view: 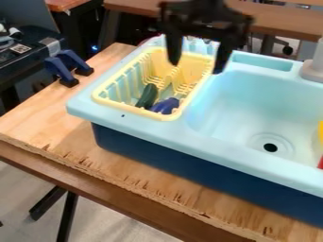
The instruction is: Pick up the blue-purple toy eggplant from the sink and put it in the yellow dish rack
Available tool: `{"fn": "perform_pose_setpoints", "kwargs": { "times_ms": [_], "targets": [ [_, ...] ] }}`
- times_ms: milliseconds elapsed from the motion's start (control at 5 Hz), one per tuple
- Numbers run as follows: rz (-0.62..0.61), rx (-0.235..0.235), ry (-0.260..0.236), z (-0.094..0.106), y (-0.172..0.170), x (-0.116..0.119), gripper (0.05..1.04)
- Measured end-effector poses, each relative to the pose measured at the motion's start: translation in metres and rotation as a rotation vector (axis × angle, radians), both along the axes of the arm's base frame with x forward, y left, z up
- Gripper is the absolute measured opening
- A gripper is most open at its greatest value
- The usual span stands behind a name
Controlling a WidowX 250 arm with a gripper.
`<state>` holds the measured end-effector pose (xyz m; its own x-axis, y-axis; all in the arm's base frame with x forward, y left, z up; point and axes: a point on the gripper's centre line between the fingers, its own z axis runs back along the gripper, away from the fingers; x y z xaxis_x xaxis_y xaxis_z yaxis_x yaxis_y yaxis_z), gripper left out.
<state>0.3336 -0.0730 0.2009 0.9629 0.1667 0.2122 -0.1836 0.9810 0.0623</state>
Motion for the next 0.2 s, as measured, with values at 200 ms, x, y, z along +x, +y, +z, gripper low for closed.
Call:
{"fn": "perform_pose_setpoints", "kwargs": {
  "times_ms": [200],
  "targets": [
    [-0.058, -0.019, 0.002, 0.0082, -0.0363, -0.0079, 0.989]
  ]
}}
